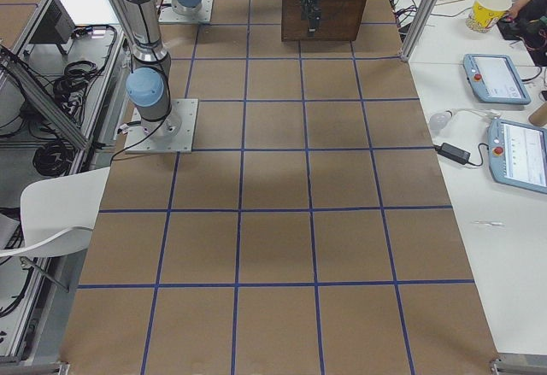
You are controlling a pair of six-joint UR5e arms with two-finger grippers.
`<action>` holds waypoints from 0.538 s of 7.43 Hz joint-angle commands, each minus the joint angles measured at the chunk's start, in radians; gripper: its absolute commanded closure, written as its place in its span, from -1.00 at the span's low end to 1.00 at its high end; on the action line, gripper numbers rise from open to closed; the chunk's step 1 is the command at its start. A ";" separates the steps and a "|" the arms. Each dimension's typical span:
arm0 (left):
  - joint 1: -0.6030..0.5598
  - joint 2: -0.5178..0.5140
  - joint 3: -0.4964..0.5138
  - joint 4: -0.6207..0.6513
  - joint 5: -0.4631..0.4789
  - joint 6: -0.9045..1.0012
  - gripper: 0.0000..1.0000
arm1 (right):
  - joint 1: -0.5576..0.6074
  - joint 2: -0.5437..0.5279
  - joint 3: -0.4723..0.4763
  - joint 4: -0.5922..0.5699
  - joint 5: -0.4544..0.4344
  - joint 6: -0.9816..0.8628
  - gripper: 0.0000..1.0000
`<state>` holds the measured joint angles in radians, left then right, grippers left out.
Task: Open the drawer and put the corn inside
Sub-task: 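Move the left gripper down to the white drawer handle and grasp it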
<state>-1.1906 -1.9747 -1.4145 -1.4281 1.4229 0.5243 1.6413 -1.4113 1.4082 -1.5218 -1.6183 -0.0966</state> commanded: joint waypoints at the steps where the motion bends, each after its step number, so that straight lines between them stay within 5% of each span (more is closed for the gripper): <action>1: 0.041 -0.053 -0.001 0.031 -0.022 0.019 -1.00 | 0.000 0.000 0.000 -0.001 0.000 0.000 -1.00; 4: 0.039 -0.075 -0.001 0.028 -0.079 -0.046 -1.00 | 0.000 0.000 0.000 -0.001 0.000 0.000 -1.00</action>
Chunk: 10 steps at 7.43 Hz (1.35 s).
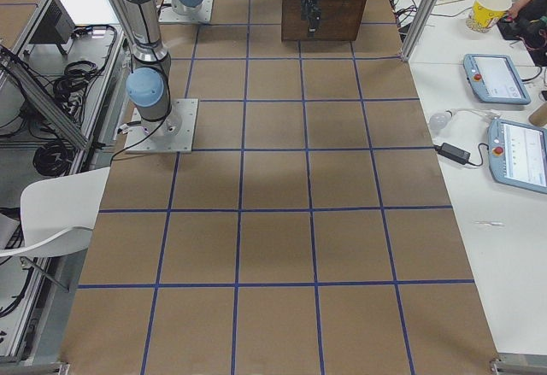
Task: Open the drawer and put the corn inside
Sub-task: 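Move the left gripper down to the white drawer handle and grasp it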
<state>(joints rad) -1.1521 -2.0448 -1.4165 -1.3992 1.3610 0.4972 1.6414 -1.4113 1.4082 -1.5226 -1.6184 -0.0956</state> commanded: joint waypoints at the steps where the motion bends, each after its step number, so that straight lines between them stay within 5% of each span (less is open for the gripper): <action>1: -0.003 -0.003 0.001 -0.010 -0.039 -0.026 -1.00 | 0.000 0.000 0.000 0.001 0.000 0.001 -1.00; 10: -0.003 -0.052 -0.010 -0.010 -0.077 -0.017 -1.00 | 0.000 0.000 0.000 -0.001 0.000 0.001 -1.00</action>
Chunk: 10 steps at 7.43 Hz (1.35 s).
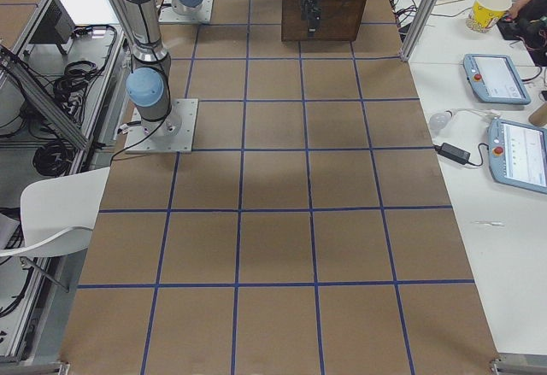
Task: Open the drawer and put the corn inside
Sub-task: 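Move the left gripper down to the white drawer handle and grasp it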
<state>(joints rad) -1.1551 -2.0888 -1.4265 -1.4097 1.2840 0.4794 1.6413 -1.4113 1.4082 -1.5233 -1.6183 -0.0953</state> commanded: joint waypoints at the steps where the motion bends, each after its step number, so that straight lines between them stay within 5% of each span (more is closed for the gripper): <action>1: 0.000 -0.008 0.000 0.000 0.000 0.001 -1.00 | 0.000 0.000 0.000 0.002 0.000 -0.001 -1.00; 10: 0.017 -0.005 0.008 0.012 0.040 0.004 -1.00 | 0.000 0.000 0.000 0.000 0.000 -0.001 -1.00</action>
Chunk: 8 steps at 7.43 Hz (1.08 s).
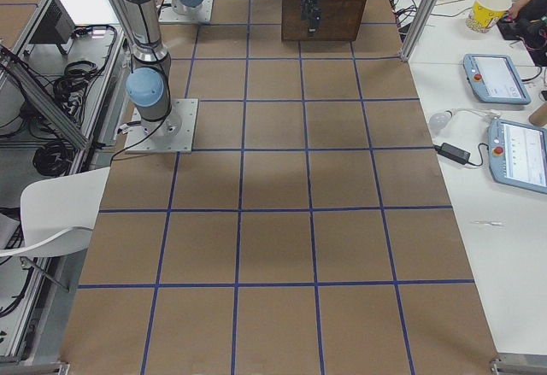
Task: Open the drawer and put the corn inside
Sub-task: 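Pull the drawer outward from the cabinet with the left gripper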
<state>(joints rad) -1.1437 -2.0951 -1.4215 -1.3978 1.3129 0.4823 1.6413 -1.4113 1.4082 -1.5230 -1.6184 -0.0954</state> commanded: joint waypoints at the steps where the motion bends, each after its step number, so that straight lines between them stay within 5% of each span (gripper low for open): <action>1: 0.013 0.000 0.004 0.003 0.012 0.007 -1.00 | 0.000 0.000 0.000 0.001 0.000 -0.001 -1.00; 8: 0.059 -0.013 0.013 0.034 0.063 0.044 -1.00 | 0.000 0.000 0.000 0.000 0.000 0.000 -1.00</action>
<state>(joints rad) -1.0899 -2.1061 -1.4116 -1.3663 1.3732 0.5175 1.6414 -1.4113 1.4082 -1.5228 -1.6184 -0.0951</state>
